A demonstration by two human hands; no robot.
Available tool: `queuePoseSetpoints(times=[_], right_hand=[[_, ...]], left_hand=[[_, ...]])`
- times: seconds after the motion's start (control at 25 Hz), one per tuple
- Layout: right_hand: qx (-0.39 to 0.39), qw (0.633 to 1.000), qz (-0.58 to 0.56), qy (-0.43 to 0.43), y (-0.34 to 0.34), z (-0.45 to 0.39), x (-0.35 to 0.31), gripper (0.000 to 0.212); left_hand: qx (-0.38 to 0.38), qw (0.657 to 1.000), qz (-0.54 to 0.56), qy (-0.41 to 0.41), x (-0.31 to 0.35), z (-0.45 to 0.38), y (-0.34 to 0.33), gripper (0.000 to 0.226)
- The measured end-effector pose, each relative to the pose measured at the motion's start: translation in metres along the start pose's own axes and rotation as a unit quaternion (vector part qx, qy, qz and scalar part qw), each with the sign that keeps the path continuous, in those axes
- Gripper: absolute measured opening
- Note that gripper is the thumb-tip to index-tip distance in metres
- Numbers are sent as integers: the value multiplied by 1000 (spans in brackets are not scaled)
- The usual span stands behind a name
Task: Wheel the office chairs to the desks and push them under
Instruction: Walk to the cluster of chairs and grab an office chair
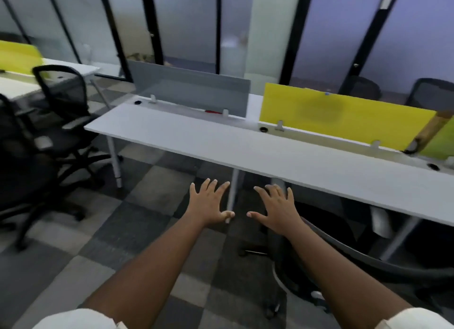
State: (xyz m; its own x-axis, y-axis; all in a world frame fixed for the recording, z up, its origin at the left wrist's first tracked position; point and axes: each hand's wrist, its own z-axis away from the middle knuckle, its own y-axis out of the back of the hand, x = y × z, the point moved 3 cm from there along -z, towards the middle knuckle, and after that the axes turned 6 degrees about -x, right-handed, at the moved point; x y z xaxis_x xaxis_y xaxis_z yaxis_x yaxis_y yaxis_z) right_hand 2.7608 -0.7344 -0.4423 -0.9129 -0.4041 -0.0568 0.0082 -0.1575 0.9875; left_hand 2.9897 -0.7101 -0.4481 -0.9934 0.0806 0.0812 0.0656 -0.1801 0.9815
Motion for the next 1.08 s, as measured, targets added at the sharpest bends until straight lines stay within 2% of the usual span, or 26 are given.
queuePoseSetpoints(times=[0.16, 0.36, 0.6, 0.88, 1.08], right_hand=[[-2, 996, 5, 87, 13, -88, -148, 87], [4, 986, 6, 166, 24, -167, -317, 85], [4, 972, 16, 233, 24, -238, -447, 84], [4, 954, 33, 297, 3, -386, -562, 83], [21, 922, 53, 383, 39, -483, -678, 83]], left_hand=[[5, 989, 19, 145, -179, 51, 27, 98], [-17, 962, 14, 273, -367, 129, 36, 97], [-6, 927, 26, 375, -504, 171, 33, 93], [-9, 880, 59, 471, -645, 130, 8, 91], [17, 834, 69, 546, -741, 116, 38, 88]])
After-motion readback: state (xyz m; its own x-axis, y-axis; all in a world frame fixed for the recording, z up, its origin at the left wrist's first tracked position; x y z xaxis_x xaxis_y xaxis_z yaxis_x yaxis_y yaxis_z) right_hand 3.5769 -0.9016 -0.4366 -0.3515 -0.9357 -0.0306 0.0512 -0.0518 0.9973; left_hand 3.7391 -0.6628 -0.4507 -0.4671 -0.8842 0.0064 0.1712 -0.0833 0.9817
